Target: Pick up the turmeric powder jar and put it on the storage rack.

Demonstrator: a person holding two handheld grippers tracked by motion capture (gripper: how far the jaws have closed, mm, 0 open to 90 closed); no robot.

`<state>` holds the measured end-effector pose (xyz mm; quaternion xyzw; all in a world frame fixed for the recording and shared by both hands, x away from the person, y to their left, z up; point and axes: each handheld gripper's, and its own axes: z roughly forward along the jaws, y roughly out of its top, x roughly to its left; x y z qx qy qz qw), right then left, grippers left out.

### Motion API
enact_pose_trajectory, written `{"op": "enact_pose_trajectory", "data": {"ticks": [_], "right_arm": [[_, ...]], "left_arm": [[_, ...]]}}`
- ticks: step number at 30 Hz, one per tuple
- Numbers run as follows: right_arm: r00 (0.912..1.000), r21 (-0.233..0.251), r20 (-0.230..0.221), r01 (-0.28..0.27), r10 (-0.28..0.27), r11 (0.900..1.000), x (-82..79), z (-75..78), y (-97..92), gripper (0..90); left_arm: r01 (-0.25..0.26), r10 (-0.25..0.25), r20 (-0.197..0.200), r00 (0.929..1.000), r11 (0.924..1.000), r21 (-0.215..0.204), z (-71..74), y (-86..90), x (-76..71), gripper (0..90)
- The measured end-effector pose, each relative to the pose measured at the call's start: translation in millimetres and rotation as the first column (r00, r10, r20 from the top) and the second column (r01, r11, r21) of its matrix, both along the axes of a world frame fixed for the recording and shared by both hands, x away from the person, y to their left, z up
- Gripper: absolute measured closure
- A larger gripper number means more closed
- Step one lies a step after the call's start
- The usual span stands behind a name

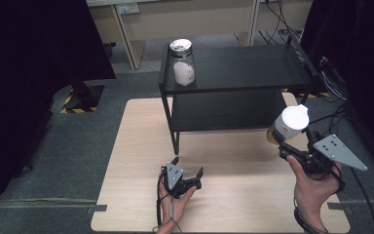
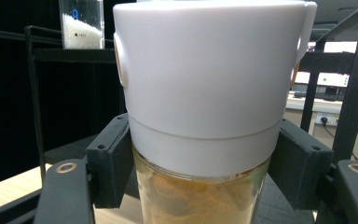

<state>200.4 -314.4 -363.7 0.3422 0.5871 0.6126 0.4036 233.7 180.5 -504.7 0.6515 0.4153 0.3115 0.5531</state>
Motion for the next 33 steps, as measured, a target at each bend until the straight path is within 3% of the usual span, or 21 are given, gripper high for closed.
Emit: {"op": "enact_pose_trajectory", "data": {"ticks": [33], "right_arm": [[0.9979, 0.022, 0.06, 0.025, -0.026, 0.9995, 15.5, 59.7, 4.6, 30.4]], "left_arm": [[-0.001, 0.001, -0.002, 1.0, 1.0, 0.006, 0.7, -0.9, 0.0, 1.7]]}}
